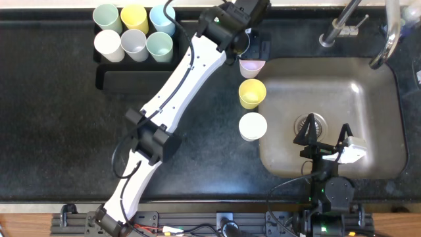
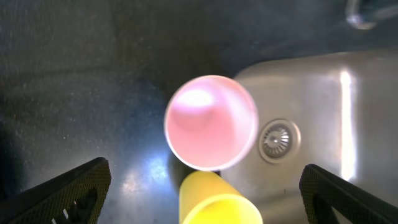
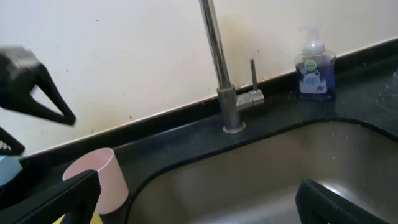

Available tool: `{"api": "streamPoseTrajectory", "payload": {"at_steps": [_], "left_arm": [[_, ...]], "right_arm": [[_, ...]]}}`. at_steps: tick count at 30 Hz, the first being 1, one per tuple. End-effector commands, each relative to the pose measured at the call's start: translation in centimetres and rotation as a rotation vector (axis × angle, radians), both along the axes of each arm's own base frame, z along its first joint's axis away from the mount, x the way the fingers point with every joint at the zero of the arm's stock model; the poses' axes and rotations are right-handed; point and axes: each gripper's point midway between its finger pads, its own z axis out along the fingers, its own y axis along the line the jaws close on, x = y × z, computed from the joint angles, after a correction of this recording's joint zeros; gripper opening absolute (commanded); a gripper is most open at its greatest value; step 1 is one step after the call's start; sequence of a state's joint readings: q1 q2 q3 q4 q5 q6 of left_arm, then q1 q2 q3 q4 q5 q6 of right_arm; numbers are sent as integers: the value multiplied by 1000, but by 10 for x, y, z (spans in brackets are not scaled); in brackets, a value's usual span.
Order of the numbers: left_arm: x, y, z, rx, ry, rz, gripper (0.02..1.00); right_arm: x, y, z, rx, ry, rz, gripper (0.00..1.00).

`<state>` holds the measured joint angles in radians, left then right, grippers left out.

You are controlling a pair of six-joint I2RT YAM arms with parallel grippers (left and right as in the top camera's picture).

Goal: Store Cups

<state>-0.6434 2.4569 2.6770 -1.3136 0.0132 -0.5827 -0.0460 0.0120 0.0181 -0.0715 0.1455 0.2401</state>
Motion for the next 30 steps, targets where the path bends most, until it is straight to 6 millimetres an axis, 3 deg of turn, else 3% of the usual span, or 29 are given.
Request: {"api": "streamPoseTrajectory", "payload": {"at_steps": [1,8,13,30], "left_arm": [[18,17,-3,16,-17,96,1000],[21,29,-30,48,45,134,1000],[21,32,-37,48,70,138,1000],[17,24,-70,37,154,123,1000]], "right_arm": [[0,-2,-4,7,-1,-8,996],[0,-2,-3,7,-2,-8,996],[0,-2,-3,7,-2,-8,996],[0,-2,-4,7,-1,-8,998]]}}
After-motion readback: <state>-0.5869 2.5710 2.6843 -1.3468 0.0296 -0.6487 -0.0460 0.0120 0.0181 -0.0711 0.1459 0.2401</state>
